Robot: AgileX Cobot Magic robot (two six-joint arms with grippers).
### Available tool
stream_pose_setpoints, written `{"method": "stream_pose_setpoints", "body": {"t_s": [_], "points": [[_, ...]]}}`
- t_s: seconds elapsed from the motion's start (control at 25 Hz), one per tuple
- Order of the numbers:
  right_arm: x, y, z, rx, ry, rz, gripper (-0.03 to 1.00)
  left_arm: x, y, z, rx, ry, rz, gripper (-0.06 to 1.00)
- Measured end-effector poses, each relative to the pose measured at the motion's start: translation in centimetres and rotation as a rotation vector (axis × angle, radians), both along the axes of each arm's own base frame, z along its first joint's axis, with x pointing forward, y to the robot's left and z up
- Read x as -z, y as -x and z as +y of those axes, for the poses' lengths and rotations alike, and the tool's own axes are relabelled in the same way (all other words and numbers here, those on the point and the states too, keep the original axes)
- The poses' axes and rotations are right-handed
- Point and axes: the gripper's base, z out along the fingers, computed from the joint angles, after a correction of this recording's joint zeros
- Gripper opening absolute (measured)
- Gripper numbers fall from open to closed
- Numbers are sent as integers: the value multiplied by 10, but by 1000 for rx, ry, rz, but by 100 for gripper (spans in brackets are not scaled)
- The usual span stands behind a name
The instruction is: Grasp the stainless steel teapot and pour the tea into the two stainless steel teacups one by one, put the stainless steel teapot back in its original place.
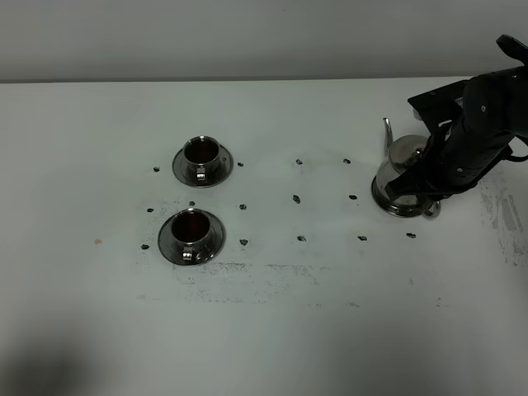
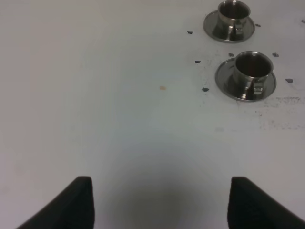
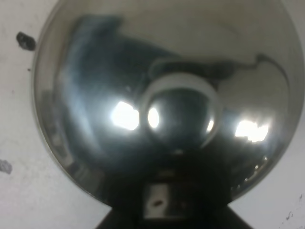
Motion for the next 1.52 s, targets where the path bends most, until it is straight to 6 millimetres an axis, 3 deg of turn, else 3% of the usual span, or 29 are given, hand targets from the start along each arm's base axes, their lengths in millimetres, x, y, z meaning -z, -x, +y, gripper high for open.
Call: {"method": "stream_pose_setpoints", "body": {"t_s": [0.12, 0.36, 0.56, 0.68, 0.84, 1.04, 1.24, 1.52], "points": [[0, 0, 0, 0, 0, 1, 31, 0, 0, 0, 0, 0, 0, 58], [-9, 1, -1, 0, -4, -20, 63, 0, 0, 0, 0, 0, 0, 58], [-50, 10, -3, 2, -24, -103, 68, 0, 0, 0, 0, 0, 0, 58], [-89, 27, -7, 3, -35, -153, 67, 0, 0, 0, 0, 0, 0, 58], [-137, 72, -16, 12, -70, -222, 60, 0, 0, 0, 0, 0, 0, 58], [-162, 145, -33, 12, -99, -313, 50, 0, 0, 0, 0, 0, 0, 58], [-162, 214, -49, 11, -120, -397, 40, 0, 0, 0, 0, 0, 0, 58], [-147, 276, -65, 33, -150, -520, 27, 0, 0, 0, 0, 0, 0, 58]]}}
